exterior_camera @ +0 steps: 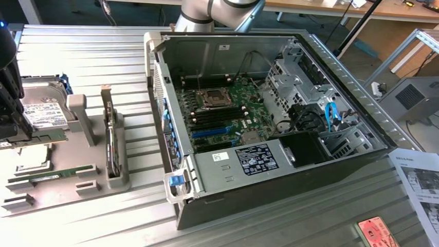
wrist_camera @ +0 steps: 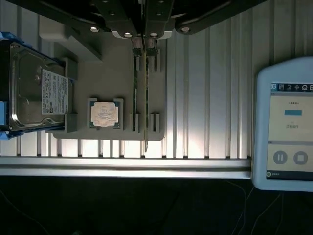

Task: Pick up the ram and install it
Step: 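Pick up the ram and move it above insertion slot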

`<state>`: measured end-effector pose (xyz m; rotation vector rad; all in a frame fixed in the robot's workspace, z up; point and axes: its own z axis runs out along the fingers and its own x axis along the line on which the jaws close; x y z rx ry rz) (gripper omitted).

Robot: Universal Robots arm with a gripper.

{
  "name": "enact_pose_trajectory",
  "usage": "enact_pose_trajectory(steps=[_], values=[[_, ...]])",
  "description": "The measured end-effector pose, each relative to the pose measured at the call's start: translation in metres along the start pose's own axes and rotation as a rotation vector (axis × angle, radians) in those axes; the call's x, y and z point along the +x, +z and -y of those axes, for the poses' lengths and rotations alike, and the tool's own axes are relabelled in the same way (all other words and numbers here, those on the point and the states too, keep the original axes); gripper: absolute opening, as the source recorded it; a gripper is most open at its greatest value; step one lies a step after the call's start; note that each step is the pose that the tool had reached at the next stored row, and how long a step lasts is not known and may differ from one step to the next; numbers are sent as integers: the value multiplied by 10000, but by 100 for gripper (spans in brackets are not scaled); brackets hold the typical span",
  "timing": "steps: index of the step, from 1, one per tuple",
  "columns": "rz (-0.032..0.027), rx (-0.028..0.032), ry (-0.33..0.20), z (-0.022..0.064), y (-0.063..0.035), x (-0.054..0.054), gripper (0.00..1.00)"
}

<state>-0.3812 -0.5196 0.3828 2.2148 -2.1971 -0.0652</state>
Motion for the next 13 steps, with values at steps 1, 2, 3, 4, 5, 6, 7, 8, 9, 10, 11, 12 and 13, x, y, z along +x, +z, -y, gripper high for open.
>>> enact_pose_trajectory(steps=[1,2,3,4,5,6,7,8,9,10,11,12,13], values=[[-1,-1,1,7,-2,0,12],[0,0,-1,17,-1,0,12],[1,1,0,27,-1,1,12],[1,1,0,41,-1,1,12],[1,1,0,58,-2,1,12],[1,1,0,75,-3,1,12],[1,1,-1,102,-4,1,12],[1,0,0,138,-6,1,12],[1,1,0,165,-6,2,12],[2,1,0,184,-7,2,12],[1,1,-1,200,-8,2,12],[1,1,0,228,-9,2,12],[1,1,0,268,-11,2,12]])
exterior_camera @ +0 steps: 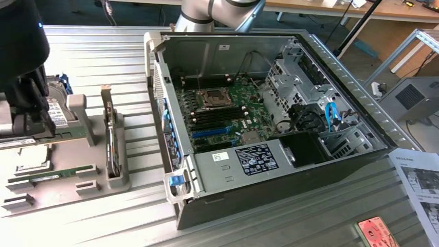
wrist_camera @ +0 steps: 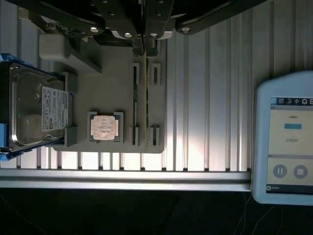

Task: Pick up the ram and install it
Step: 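Pick up the ram and move it above insertion slot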

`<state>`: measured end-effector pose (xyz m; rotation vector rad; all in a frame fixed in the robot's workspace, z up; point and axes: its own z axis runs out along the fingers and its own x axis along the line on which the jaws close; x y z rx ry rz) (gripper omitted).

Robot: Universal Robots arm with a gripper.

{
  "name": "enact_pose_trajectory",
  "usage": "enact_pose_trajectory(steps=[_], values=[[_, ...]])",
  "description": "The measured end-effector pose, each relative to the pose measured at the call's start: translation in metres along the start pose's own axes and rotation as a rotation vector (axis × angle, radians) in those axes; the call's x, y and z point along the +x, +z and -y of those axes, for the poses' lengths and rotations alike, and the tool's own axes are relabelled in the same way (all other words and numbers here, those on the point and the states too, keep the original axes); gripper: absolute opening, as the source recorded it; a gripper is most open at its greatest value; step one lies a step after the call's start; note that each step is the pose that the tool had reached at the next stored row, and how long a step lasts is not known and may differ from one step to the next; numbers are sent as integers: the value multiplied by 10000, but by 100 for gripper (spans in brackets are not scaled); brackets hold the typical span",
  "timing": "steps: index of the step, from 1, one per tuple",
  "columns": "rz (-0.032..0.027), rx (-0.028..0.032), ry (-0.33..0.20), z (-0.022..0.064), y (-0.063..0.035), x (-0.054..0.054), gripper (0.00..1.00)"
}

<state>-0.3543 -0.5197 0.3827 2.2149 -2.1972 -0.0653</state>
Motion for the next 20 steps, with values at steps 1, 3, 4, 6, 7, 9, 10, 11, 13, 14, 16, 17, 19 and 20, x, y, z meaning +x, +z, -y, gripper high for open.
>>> enact_pose_trajectory(steps=[1,3,4,6,7,9,10,11,13,14,16,17,19,20], values=[[0,0,-1,16,-1,0,12],[0,0,-1,62,-3,1,12],[1,0,0,84,-3,0,12],[0,0,-1,139,-6,1,12],[0,0,-1,161,-7,1,12],[0,0,-1,214,-10,2,12],[-1,-1,-1,234,-11,2,12],[0,-1,-1,261,-12,2,12],[0,0,0,304,-13,2,12],[1,-1,0,327,-14,3,12],[0,-1,-1,374,-17,3,12],[0,-2,0,394,-18,3,12],[0,-3,-1,441,-20,3,12],[0,-3,-1,461,-21,4,12]])
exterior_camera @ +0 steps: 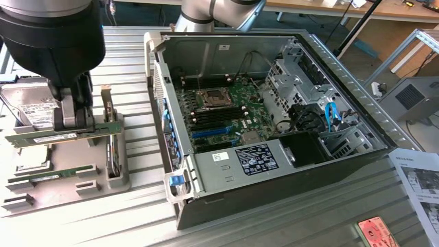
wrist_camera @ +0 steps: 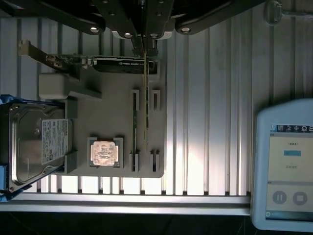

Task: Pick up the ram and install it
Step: 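Pick up the ram and move it above insertion slot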

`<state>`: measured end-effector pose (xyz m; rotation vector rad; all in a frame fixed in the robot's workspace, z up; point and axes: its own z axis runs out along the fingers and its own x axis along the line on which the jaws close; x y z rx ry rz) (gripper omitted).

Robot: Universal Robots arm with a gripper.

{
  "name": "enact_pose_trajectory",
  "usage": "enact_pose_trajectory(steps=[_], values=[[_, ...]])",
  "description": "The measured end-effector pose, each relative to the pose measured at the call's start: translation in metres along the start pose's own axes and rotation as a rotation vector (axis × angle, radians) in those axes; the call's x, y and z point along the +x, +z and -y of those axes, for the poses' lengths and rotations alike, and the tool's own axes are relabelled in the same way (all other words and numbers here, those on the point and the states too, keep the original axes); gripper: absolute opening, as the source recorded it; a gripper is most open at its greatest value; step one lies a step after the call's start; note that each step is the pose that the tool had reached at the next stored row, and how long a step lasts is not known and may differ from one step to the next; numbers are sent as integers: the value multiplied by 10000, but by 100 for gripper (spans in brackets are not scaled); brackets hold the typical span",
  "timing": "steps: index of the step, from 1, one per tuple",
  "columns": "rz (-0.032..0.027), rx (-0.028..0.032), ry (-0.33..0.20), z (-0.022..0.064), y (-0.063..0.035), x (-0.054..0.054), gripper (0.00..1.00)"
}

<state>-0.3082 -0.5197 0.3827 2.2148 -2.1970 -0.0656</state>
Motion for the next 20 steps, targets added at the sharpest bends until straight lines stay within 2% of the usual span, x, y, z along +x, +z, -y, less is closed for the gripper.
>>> enact_pose_trajectory(steps=[6,14,20], values=[[0,1,0,79,-3,1,12],[0,0,0,82,-5,1,12],[0,0,0,79,-46,0,12]])
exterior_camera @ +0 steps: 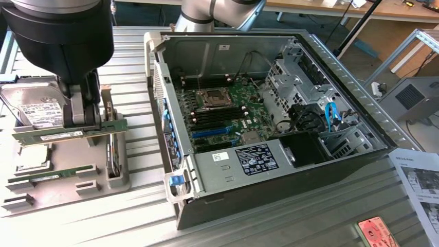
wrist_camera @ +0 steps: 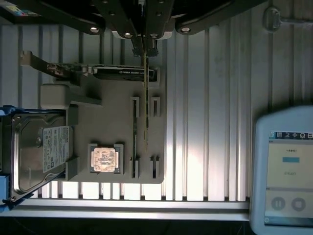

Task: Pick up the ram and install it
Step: 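Pick up the ram and move it above insertion slot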

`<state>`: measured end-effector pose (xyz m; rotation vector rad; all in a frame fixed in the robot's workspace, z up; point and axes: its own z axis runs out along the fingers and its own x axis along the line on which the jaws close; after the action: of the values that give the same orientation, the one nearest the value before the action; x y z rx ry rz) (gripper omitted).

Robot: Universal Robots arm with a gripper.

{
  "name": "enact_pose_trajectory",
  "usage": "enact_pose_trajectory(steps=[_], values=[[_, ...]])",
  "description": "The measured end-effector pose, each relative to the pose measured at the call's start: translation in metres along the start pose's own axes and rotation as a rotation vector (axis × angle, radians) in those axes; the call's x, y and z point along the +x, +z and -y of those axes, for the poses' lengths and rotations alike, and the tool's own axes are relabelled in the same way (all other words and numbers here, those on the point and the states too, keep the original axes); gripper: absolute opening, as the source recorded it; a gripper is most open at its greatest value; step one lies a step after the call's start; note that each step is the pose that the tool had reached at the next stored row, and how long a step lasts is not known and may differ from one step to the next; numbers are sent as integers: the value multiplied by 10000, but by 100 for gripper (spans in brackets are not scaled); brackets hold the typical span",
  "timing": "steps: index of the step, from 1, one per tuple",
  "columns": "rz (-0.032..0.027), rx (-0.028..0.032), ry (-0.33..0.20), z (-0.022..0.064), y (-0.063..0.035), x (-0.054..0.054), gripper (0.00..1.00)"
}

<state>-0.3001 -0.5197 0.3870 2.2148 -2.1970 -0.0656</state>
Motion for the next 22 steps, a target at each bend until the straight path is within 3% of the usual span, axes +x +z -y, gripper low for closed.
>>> enact_pose_trajectory(steps=[11,14,22], values=[[-3,-3,-1,11,-26,0,12],[0,0,0,66,-26,0,12],[0,-2,0,311,-37,2,12]])
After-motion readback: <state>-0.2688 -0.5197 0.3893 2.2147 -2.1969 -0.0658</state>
